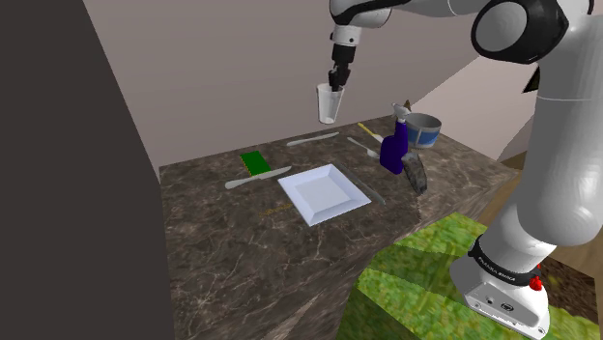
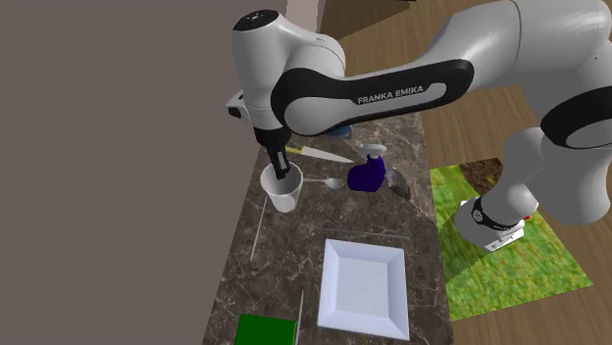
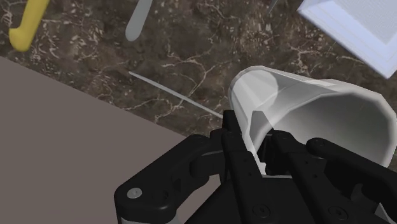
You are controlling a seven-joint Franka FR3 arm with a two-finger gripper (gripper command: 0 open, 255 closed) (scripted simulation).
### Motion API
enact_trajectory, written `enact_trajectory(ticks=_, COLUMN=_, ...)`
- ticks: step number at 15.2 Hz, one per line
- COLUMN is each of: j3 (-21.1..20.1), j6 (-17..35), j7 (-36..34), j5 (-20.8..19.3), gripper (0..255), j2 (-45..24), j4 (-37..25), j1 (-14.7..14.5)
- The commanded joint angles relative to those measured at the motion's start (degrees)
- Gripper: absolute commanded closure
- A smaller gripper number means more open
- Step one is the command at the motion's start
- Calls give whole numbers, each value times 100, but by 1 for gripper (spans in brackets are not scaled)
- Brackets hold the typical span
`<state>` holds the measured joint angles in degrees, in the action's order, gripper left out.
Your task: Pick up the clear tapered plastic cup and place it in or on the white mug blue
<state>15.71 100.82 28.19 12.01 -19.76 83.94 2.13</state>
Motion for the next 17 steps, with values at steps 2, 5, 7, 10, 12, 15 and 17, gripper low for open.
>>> enact_trajectory(ticks=2, j3=5, j6=-216, j7=-33, j5=-11, gripper=255, j2=18, j4=-201, j1=8)
enact_trajectory(ticks=5, j3=9, j6=-451, j7=-61, j5=-14, gripper=255, j2=5, j4=-451, j1=26)
enact_trajectory(ticks=7, j3=11, j6=-613, j7=-79, j5=-12, gripper=255, j2=-13, j4=-631, j1=41)
enact_trajectory(ticks=10, j3=92, j6=-625, j7=131, j5=-44, gripper=255, j2=170, j4=-435, j1=161)
enact_trajectory(ticks=12, j3=175, j6=-615, j7=349, j5=-75, gripper=255, j2=333, j4=-238, j1=283)
enact_trajectory(ticks=15, j3=306, j6=-626, j7=683, j5=-117, gripper=255, j2=531, j4=-12, j1=476)
enact_trajectory(ticks=17, j3=398, j6=-647, j7=911, j5=-142, gripper=255, j2=634, j4=96, j1=610)
